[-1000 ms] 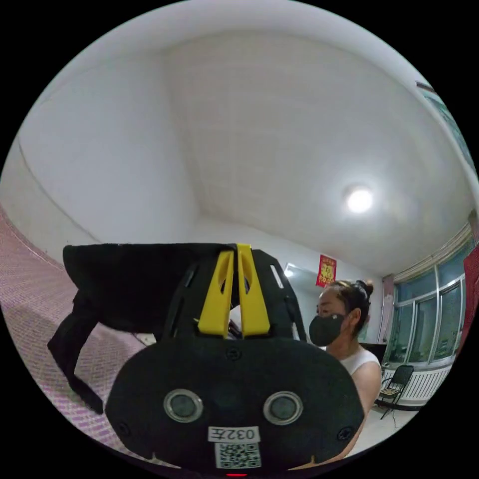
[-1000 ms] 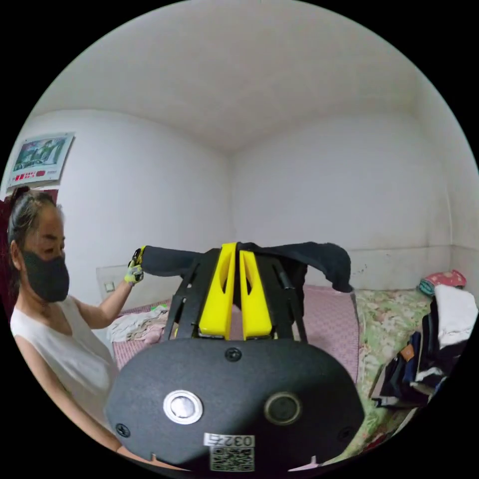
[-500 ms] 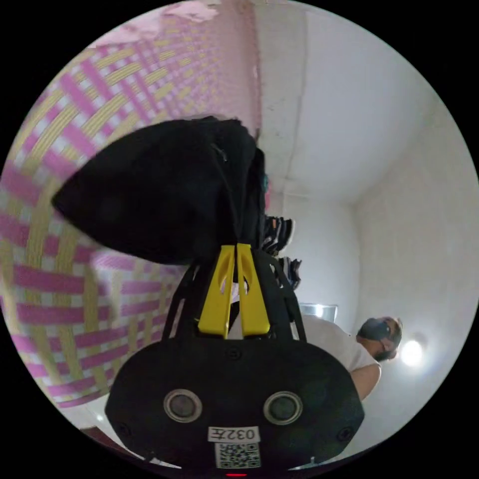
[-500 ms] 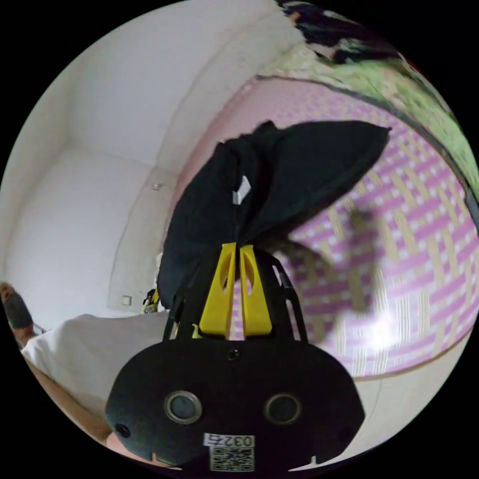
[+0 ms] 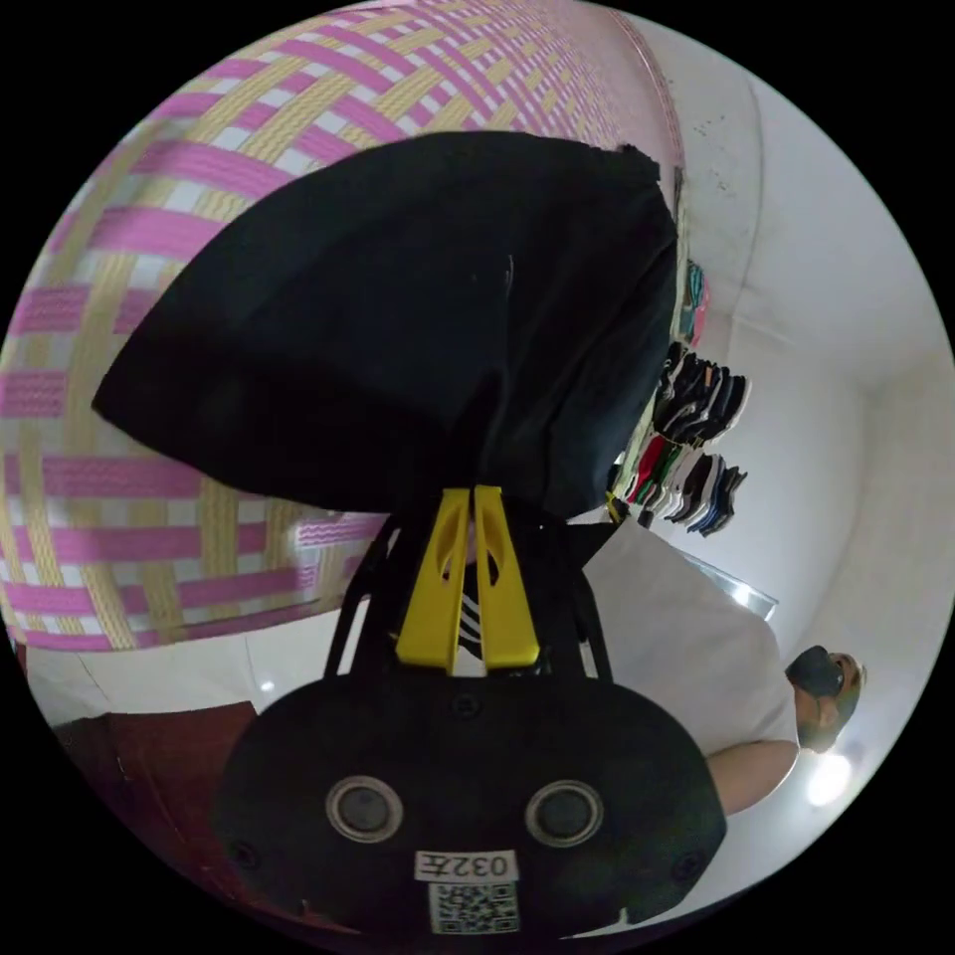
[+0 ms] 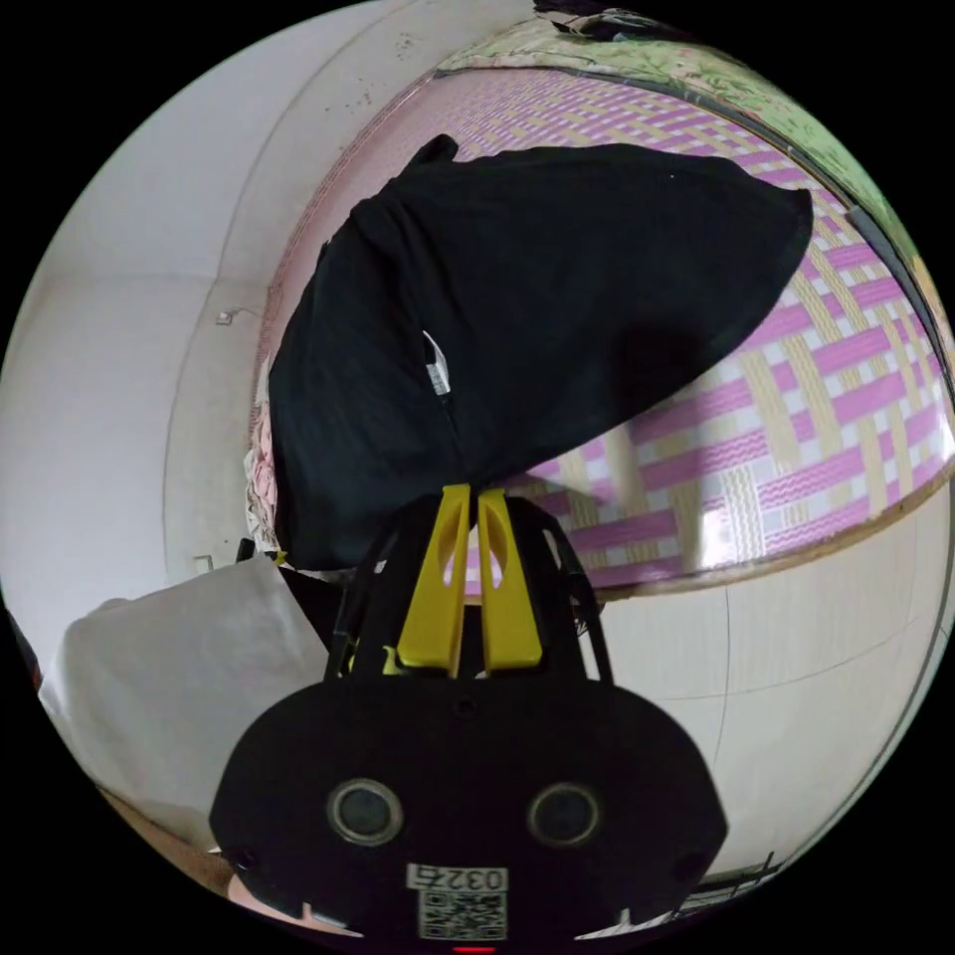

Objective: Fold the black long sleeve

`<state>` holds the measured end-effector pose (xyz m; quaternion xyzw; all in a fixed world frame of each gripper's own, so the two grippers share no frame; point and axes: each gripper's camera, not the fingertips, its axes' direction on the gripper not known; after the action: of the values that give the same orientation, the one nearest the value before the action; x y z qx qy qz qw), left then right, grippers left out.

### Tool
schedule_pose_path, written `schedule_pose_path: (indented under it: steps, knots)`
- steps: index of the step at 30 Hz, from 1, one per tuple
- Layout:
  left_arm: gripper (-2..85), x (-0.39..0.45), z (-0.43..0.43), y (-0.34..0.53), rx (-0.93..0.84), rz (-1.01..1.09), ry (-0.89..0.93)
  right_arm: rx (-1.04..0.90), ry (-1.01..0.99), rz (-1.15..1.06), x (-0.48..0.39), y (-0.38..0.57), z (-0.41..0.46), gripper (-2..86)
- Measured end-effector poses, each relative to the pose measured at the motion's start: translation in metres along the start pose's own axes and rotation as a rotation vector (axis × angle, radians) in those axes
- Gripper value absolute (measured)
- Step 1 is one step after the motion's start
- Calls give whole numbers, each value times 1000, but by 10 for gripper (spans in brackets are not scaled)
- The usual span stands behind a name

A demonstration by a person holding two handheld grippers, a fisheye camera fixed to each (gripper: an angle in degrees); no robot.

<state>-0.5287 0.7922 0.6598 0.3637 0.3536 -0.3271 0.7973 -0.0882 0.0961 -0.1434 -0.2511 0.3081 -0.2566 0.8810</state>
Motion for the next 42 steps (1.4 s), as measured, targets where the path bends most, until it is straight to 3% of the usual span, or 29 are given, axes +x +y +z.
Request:
schedule_pose_path:
  steps: [12, 16, 21, 23, 25, 27, 30, 36, 42]
  knots:
    - [-6, 11, -26, 43, 123, -106, -33, -94, 46, 7, -8, 32, 35, -2]
    - [18, 31, -27, 61, 128, -79, -3, -59, -13, 18, 2, 39, 29, 67]
    - [8, 67, -71, 129, 394, -44, -31, 185, 9, 154, 41, 55, -43, 89]
    - [-3, 111, -77, 151, 573, 74, -40, 314, -3, 246, 70, 59, -73, 91]
    - [-7, 150, -54, 142, 597, 181, -16, 375, 32, 277, 83, 52, -87, 92]
    - [-8, 195, -9, 115, 505, 298, 37, 420, 89, 287, 90, 39, -97, 95]
    - [-9, 278, 101, 62, 232, 445, 107, 446, 125, 291, 100, 12, -107, 104]
    - [-9, 446, 324, 21, -115, 637, -35, 430, 227, 309, 111, -24, -115, 105]
    - [-9, 587, 490, 70, -229, 936, -784, 405, 214, 181, 109, -28, -114, 78]
